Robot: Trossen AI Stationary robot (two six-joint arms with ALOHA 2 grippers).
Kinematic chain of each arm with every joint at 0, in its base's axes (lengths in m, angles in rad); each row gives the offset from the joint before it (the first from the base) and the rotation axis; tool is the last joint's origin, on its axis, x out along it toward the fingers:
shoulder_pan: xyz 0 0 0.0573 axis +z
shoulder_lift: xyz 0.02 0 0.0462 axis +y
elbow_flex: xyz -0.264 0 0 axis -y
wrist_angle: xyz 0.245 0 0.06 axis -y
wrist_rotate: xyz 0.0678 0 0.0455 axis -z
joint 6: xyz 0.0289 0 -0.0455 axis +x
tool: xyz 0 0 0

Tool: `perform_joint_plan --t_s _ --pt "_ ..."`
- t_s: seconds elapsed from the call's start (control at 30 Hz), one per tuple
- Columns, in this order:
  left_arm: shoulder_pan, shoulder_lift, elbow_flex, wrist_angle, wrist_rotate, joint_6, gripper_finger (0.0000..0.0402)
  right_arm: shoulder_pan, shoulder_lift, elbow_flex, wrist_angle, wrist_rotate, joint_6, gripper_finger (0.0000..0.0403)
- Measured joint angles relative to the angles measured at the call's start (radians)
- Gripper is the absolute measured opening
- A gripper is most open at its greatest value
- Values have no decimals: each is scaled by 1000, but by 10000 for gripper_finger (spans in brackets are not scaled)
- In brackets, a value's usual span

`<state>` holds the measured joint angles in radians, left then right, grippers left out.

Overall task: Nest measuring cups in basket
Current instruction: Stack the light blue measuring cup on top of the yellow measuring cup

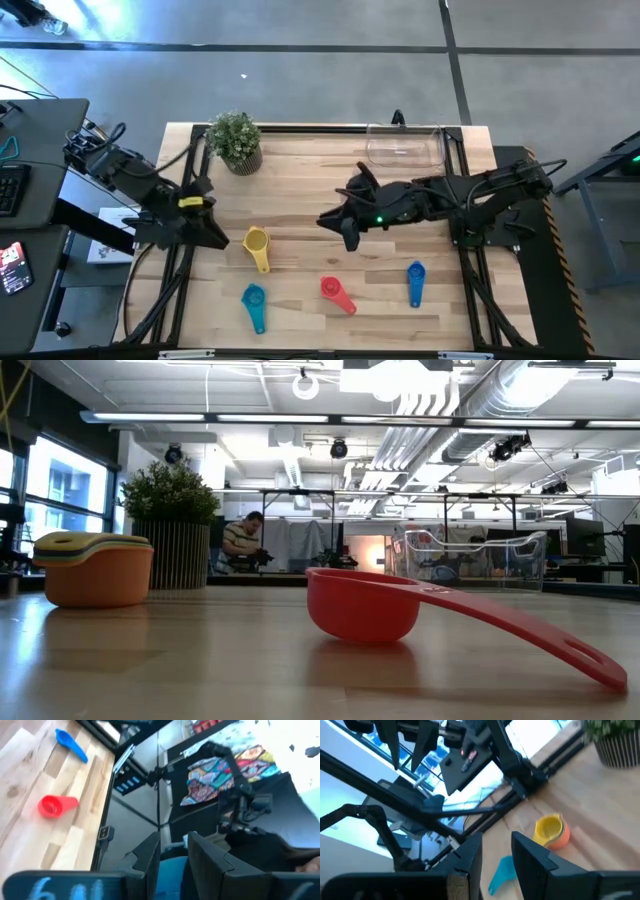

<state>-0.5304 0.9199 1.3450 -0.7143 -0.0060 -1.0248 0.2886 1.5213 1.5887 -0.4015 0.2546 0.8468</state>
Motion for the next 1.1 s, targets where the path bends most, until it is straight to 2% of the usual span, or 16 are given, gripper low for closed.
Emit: perform_joint_plan --t_s 0.23,0.43,0.6,0.97,1.1 --pt "1 0 40 -10 -70 45 90 -61 0 0 138 -89 -136 121" --pt "41 -3 54 -138 -157 92 90 -92 0 0 210 -110 -129 154" --pt "79 -10 54 -261 -249 87 90 -94 21 0 295 -160 -122 158" --pt "133 -55 53 -493 -240 111 90 -49 125 3 618 -151 -114 158" --pt "145 -71 53 -554 -240 119 90 -26 221 123 610 -150 -126 158"
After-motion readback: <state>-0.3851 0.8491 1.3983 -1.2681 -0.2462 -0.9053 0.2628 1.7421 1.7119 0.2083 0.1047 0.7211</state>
